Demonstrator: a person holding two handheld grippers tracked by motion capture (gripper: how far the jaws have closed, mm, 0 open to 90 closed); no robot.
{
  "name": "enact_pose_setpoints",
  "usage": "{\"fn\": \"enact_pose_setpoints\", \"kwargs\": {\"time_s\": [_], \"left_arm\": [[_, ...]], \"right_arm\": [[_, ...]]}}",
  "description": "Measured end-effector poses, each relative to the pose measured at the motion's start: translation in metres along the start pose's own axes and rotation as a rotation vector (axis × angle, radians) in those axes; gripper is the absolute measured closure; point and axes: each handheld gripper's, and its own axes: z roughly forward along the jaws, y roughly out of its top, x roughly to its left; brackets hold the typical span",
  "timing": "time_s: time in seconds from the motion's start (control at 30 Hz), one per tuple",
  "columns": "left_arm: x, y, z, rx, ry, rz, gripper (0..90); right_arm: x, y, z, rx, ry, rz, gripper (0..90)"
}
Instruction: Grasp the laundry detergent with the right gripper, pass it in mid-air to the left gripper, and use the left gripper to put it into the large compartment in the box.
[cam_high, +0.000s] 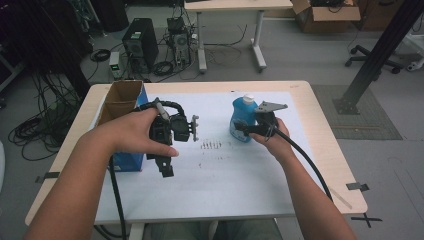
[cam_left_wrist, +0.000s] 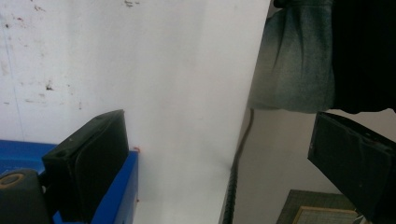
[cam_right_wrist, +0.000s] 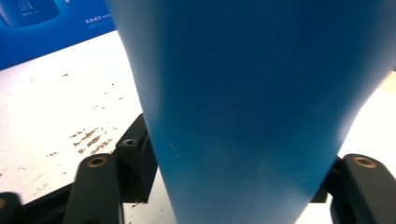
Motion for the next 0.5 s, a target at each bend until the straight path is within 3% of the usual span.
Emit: {"fn": "enact_pose_setpoints", "kwargs": {"time_s": [0.1, 0.5], "left_arm": [[0.0005, 0.0005, 0.0006, 0.001, 0.000, 0.000, 5.6], [-0.0001, 0.0021, -0.0001, -0.002, 0.005, 0.001, 5.6]], "right_arm": [[-0.0005, -0.0004, -0.0001, -0.001, -0.016, -0.004, 42.4], [-0.0015, 0.0011, -0.0011, 0.010, -0.008, -0.017, 46.8]]}}
